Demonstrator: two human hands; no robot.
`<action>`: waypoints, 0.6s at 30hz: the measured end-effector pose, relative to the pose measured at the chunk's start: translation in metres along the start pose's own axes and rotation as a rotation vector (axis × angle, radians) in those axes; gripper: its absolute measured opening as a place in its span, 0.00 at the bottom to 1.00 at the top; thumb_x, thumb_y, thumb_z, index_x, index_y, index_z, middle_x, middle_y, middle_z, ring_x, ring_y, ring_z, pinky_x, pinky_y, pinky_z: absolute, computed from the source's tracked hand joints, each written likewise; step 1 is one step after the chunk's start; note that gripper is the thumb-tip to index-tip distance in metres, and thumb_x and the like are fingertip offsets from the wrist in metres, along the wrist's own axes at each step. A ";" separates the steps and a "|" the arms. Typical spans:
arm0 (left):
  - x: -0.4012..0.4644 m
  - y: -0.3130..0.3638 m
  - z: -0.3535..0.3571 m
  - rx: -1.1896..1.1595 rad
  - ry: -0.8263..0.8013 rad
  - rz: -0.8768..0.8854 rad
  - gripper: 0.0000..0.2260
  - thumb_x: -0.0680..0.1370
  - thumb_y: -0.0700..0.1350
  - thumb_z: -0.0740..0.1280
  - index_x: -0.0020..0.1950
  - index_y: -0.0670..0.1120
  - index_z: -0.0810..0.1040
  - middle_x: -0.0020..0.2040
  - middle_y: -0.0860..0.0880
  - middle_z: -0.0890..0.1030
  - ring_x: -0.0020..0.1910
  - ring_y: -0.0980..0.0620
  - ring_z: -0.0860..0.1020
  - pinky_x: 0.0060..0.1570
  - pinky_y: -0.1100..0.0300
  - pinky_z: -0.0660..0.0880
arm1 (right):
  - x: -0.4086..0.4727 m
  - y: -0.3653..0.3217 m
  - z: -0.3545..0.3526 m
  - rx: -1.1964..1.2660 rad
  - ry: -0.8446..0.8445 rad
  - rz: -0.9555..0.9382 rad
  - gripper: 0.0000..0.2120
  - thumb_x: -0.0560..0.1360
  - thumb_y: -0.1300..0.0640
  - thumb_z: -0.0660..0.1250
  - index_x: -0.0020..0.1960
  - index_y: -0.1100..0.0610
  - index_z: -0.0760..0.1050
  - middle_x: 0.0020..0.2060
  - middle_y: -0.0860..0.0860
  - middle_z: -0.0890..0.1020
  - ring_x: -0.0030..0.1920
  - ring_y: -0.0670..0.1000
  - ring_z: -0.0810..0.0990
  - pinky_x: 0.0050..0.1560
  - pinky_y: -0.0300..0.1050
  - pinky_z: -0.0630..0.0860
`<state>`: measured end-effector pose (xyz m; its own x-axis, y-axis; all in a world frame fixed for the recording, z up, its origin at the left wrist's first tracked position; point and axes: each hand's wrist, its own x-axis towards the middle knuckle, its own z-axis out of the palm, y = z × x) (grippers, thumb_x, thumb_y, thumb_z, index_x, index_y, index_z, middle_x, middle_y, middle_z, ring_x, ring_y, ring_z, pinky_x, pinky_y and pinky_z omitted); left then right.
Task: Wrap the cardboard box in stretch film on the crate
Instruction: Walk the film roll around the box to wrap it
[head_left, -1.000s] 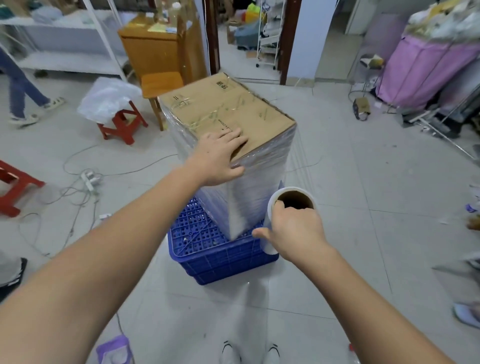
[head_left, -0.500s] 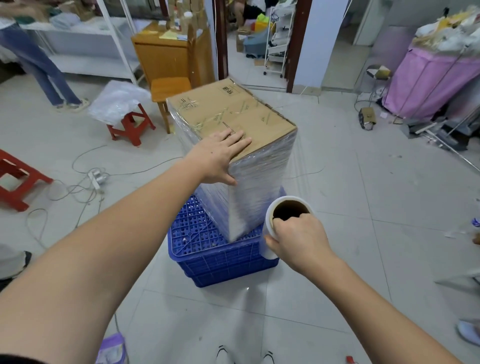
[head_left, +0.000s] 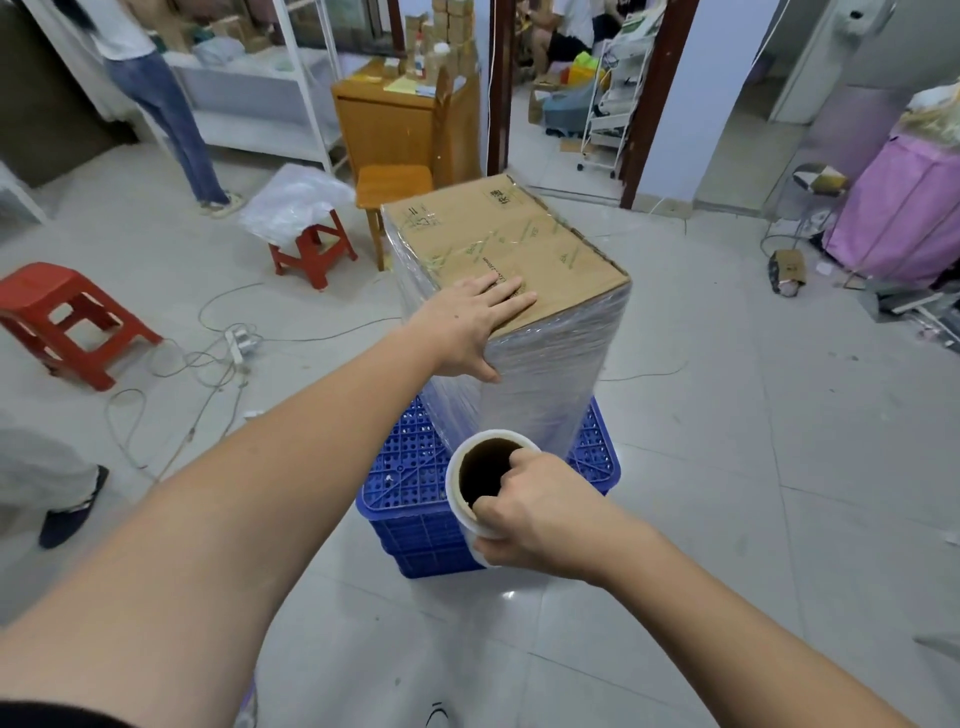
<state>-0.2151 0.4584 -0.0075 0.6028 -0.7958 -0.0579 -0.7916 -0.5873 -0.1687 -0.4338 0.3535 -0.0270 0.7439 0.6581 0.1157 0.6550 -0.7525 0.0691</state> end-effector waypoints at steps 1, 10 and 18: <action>0.000 0.001 0.000 0.003 0.000 -0.002 0.54 0.72 0.70 0.72 0.85 0.55 0.42 0.85 0.49 0.45 0.84 0.43 0.48 0.81 0.50 0.47 | 0.002 0.001 -0.001 0.017 0.011 -0.009 0.14 0.69 0.49 0.70 0.30 0.54 0.72 0.21 0.50 0.70 0.23 0.55 0.64 0.36 0.42 0.60; -0.005 0.001 0.001 -0.006 0.013 -0.011 0.54 0.71 0.69 0.72 0.85 0.55 0.42 0.85 0.49 0.46 0.84 0.43 0.48 0.81 0.50 0.47 | 0.021 0.000 -0.005 0.107 0.051 -0.064 0.12 0.71 0.49 0.70 0.33 0.55 0.76 0.25 0.47 0.65 0.26 0.53 0.65 0.38 0.42 0.68; 0.000 -0.018 0.006 -0.001 0.059 0.082 0.61 0.62 0.74 0.76 0.85 0.57 0.46 0.85 0.51 0.52 0.81 0.44 0.56 0.76 0.48 0.57 | 0.058 -0.009 -0.006 0.063 0.020 0.025 0.18 0.70 0.48 0.70 0.31 0.52 0.63 0.23 0.49 0.63 0.26 0.55 0.61 0.35 0.44 0.67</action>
<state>-0.2000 0.4694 -0.0101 0.5291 -0.8484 -0.0131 -0.8380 -0.5201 -0.1650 -0.3976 0.3981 -0.0152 0.7578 0.6380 0.1366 0.6436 -0.7653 0.0034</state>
